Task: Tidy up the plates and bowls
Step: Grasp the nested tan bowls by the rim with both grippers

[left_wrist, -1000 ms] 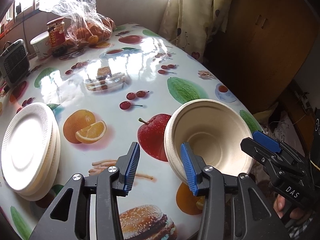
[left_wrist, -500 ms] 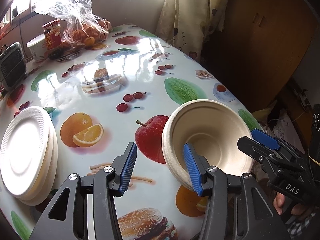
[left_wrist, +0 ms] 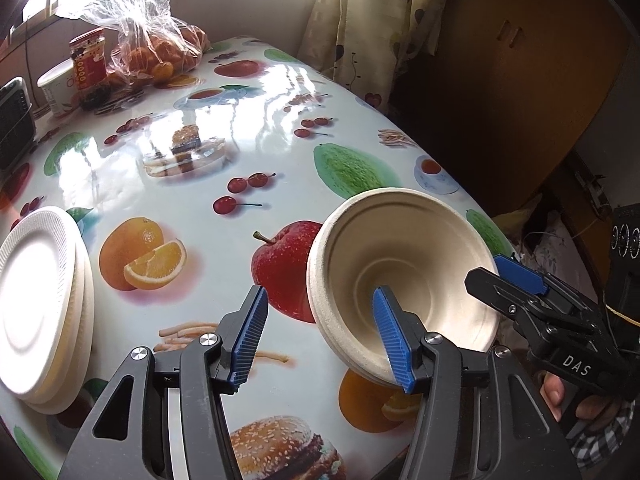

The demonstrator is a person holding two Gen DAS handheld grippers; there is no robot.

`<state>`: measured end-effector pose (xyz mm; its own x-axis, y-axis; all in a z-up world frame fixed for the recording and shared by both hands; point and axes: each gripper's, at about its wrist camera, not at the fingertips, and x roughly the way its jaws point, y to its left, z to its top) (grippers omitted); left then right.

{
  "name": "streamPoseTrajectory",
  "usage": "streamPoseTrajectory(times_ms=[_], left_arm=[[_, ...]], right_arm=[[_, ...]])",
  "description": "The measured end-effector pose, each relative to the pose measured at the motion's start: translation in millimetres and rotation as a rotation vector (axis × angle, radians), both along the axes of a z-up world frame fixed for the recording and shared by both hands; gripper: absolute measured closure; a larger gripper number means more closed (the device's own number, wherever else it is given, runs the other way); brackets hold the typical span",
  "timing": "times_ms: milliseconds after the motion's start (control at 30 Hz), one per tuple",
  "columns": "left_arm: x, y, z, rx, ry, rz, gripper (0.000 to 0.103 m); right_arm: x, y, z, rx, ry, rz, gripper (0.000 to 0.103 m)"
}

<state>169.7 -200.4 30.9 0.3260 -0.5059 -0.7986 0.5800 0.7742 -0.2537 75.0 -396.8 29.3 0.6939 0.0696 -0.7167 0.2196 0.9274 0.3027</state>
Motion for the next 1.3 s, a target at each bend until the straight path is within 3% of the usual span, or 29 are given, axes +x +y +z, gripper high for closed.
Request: streamPoseTrajectory(times_ms=[200,433,700,1300], left_arm=[[3,-1,-5,-0.008,0.021,0.006,0.047],[6,-1,-10,-0.019,0.054,0.004,0.048],[8,-3,-12,-0.019,0.065,0.001,0.067],[5,-9,-13,0.009,0.052,-0.011,0.081]], right_arm=[[2,0,-5,0.022,0.01,0.02,0.036],[6,5,-9,0.046,0.019,0.054,0.055],[8,8,-8,0.06,0.015,0.073,0.067],[10,7,-9,0.073,0.025,0.071,0.073]])
